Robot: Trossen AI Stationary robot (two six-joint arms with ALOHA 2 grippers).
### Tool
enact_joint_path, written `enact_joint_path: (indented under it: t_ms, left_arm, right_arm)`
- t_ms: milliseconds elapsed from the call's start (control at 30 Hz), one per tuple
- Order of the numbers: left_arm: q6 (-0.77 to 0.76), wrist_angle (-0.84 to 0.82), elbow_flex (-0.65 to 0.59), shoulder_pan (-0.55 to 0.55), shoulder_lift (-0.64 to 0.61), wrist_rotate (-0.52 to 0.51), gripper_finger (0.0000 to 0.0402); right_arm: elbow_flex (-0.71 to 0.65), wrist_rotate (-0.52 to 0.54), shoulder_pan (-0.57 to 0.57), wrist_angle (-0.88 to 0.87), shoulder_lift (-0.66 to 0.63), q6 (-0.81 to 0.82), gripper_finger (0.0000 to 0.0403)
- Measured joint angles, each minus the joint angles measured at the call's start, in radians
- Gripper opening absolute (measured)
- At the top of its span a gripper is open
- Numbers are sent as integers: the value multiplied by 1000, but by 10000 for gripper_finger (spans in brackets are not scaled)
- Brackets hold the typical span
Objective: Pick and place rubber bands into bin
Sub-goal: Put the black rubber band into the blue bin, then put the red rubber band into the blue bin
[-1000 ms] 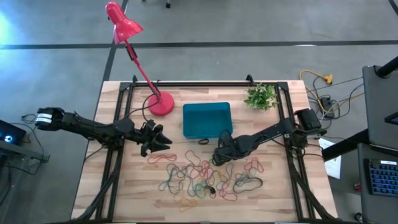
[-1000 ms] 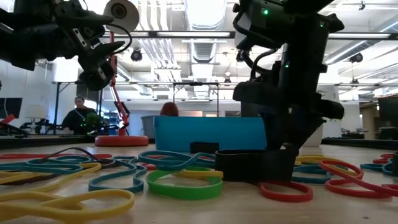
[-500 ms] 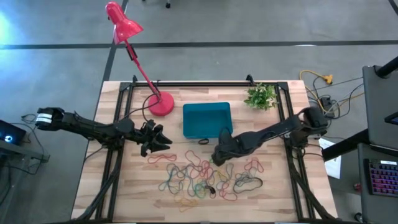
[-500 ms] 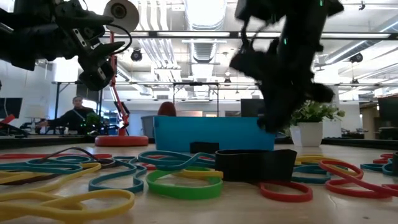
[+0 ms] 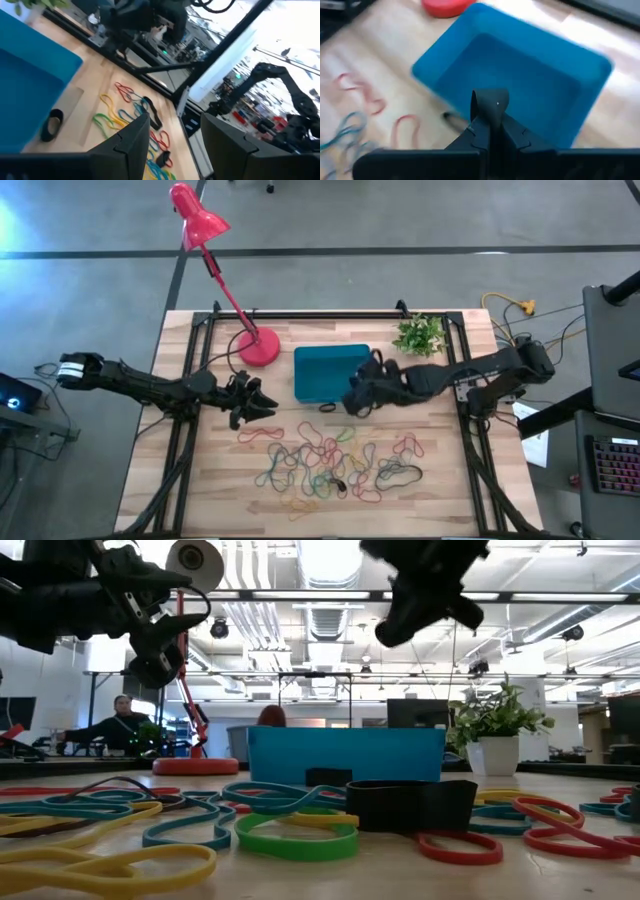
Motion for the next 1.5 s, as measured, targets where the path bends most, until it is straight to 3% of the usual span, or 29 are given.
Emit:
enact_joint_path:
  t_ms: [233, 500, 1000, 1067, 1267, 1500]
  left_arm:
    - [-1, 2, 1, 0, 0, -22, 162]
    - [-1, 5, 8, 0, 6, -65, 162]
    - [-2, 5, 6, 0, 67, -137, 162]
    - [-3, 3, 6, 0, 88, -107, 162]
    - [-35, -156, 27, -5, 157, 140, 162]
    - [-4, -324, 78, -44, 202, 190, 162]
  right_arm:
    - [-16, -39, -165, 9, 64, -117, 8]
    - [-20, -190, -312, 10, 147, -212, 19]
    - [-20, -186, -326, 16, 133, -344, 179]
    - [-21, -201, -320, 16, 126, -372, 192]
    - [-21, -238, -250, 34, 68, -501, 205]
    - [-35, -237, -147, 34, -36, -574, 205]
